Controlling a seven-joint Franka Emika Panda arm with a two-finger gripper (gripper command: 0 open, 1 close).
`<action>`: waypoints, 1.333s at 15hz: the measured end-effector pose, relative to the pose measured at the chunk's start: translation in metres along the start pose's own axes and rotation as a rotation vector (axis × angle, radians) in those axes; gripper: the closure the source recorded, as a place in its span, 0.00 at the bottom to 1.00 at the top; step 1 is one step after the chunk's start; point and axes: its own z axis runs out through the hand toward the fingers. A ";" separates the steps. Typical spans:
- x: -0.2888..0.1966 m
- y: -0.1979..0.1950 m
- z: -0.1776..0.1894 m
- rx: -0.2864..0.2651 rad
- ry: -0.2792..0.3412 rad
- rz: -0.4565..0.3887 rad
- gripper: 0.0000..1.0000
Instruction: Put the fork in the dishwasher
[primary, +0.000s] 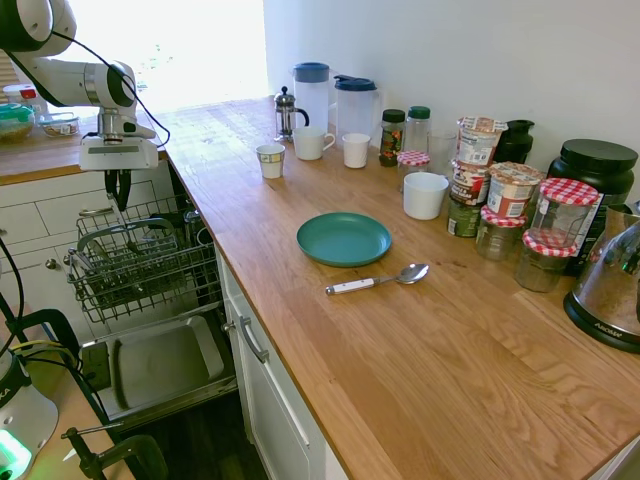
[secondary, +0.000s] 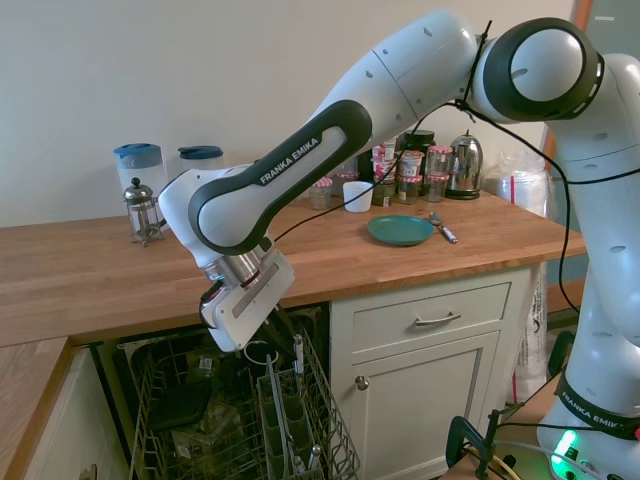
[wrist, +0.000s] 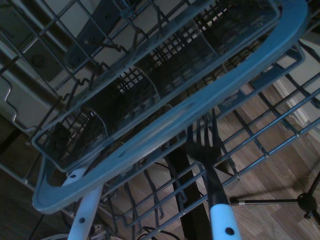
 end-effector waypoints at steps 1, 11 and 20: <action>0.002 -0.002 0.000 -0.007 0.001 0.000 1.00; 0.011 -0.035 0.009 -0.069 -0.009 -0.011 1.00; 0.040 -0.062 0.036 -0.098 -0.034 0.011 0.00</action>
